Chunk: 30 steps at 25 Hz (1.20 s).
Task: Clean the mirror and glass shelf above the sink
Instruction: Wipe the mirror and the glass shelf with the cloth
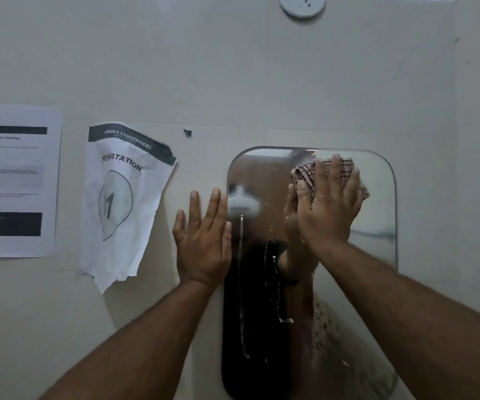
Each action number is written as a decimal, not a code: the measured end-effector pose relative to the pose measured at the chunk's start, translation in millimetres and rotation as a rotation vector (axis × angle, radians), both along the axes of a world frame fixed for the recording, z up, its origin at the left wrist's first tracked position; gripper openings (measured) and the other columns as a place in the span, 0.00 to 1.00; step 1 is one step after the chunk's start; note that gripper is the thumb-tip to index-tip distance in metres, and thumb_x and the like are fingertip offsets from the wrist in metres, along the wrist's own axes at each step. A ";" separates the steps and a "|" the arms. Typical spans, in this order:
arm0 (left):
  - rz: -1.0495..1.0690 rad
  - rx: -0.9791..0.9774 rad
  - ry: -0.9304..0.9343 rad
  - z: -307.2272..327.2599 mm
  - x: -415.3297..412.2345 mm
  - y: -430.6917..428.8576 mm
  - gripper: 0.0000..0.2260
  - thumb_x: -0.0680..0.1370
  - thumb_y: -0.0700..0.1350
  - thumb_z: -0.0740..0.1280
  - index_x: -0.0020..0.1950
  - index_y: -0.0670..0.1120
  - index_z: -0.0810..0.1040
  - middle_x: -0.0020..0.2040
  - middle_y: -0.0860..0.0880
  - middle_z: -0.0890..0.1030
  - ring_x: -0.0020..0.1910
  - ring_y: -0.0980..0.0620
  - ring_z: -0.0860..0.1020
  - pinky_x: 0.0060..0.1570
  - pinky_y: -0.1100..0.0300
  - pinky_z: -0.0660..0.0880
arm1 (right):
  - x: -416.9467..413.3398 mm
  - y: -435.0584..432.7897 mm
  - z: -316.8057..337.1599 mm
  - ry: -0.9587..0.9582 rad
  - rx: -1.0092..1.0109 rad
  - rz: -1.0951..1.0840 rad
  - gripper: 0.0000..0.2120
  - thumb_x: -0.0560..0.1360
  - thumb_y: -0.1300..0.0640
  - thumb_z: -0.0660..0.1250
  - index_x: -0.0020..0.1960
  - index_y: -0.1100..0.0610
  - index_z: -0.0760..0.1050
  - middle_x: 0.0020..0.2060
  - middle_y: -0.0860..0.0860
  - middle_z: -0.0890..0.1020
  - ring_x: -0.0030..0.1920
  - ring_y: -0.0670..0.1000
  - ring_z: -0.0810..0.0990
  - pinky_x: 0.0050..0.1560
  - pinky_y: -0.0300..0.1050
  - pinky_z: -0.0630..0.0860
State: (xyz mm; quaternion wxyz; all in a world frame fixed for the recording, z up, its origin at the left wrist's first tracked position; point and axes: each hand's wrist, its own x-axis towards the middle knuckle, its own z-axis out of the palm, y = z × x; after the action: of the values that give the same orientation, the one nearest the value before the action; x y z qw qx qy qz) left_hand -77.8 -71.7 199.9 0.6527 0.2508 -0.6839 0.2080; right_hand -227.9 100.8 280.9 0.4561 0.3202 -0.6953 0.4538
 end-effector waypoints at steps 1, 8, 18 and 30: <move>-0.006 -0.003 0.001 -0.2 -0.4 -1.3 0.27 0.87 0.53 0.52 0.87 0.53 0.59 0.87 0.56 0.59 0.88 0.46 0.52 0.83 0.41 0.53 | 5.2 -7.7 3.7 -0.004 -0.013 -0.015 0.29 0.84 0.40 0.55 0.83 0.46 0.59 0.85 0.47 0.53 0.84 0.62 0.48 0.81 0.66 0.48; -0.019 -0.011 -0.016 -2.4 0.0 -4.5 0.27 0.86 0.52 0.55 0.86 0.52 0.62 0.87 0.54 0.59 0.88 0.43 0.53 0.82 0.37 0.56 | 70.6 -67.5 29.5 0.323 0.177 -0.021 0.30 0.84 0.38 0.46 0.84 0.44 0.52 0.86 0.49 0.49 0.84 0.62 0.43 0.81 0.68 0.43; 0.033 -0.017 -0.024 -2.5 -0.5 -1.0 0.27 0.86 0.51 0.55 0.87 0.49 0.61 0.88 0.51 0.58 0.88 0.42 0.52 0.81 0.35 0.57 | -23.0 1.3 -18.7 0.785 0.365 -0.138 0.30 0.78 0.37 0.61 0.79 0.39 0.67 0.81 0.47 0.67 0.77 0.64 0.67 0.70 0.61 0.65; 0.005 -0.046 0.012 -3.4 -2.3 -4.1 0.26 0.88 0.53 0.49 0.86 0.50 0.62 0.87 0.53 0.60 0.88 0.44 0.53 0.82 0.39 0.54 | -23.4 -5.4 34.2 -0.021 -0.158 -0.136 0.32 0.84 0.36 0.50 0.85 0.45 0.51 0.85 0.55 0.53 0.83 0.65 0.52 0.78 0.66 0.55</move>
State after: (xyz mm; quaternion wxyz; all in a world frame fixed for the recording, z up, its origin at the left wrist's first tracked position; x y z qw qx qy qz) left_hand -80.1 -75.7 196.5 0.6620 0.2389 -0.6742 0.2238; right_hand -251.2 95.4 315.1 0.5023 0.2304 -0.6824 0.4784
